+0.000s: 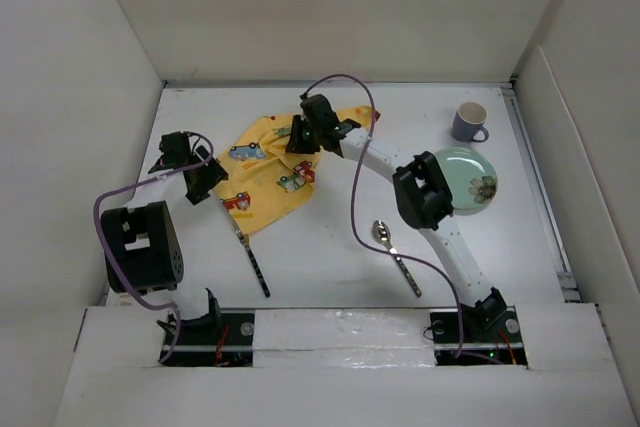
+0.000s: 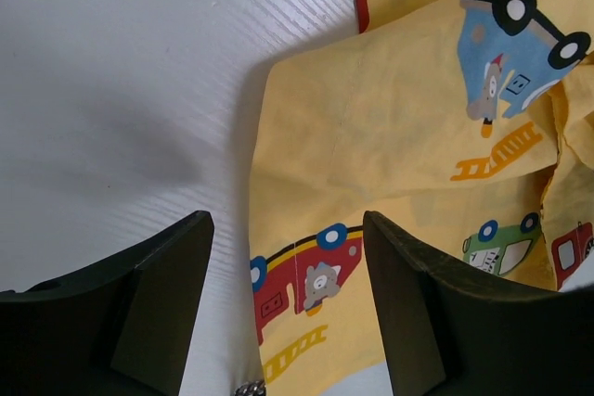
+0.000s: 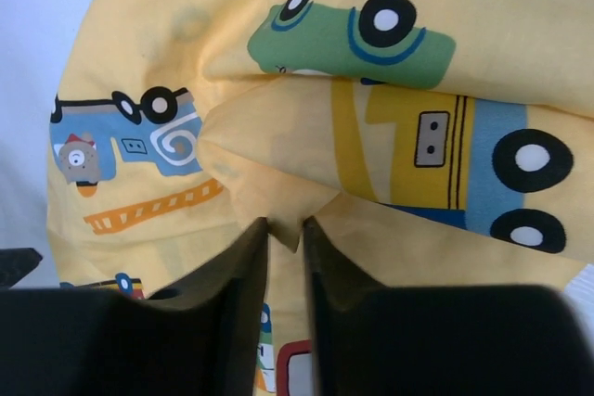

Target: Set the dinner table for one person

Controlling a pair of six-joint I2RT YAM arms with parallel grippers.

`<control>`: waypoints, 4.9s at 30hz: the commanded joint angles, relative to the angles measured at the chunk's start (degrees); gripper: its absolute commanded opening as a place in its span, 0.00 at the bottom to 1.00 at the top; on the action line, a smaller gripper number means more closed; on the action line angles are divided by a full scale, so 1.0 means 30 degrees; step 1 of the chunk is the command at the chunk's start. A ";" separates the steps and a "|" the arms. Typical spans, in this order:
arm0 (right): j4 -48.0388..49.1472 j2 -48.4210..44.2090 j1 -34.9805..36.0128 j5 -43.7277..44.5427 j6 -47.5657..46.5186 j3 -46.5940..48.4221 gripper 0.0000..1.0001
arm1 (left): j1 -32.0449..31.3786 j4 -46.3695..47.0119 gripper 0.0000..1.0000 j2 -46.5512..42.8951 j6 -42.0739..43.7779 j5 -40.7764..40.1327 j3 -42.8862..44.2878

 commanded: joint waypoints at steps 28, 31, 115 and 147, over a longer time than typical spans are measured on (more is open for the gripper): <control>0.2328 -1.6318 -0.5843 -0.1261 -0.2677 -1.4097 0.00 | -0.0881 0.2479 0.28 0.9007 -0.2279 0.3003 1.2101; 0.2241 -1.8460 -0.6111 -0.1380 -0.2588 -1.6921 0.00 | -0.0881 0.1650 0.53 0.9367 -0.1487 0.2977 1.2962; 0.1652 -1.7061 -1.1179 -0.3196 -0.1827 -1.2420 0.00 | 0.0291 0.0210 0.00 -0.1090 0.0302 0.2625 0.9285; 0.2007 -2.0697 -1.1530 -0.1586 -0.2676 -2.6978 0.00 | -0.0237 -0.0722 0.00 -0.2059 0.2352 0.1307 -0.2623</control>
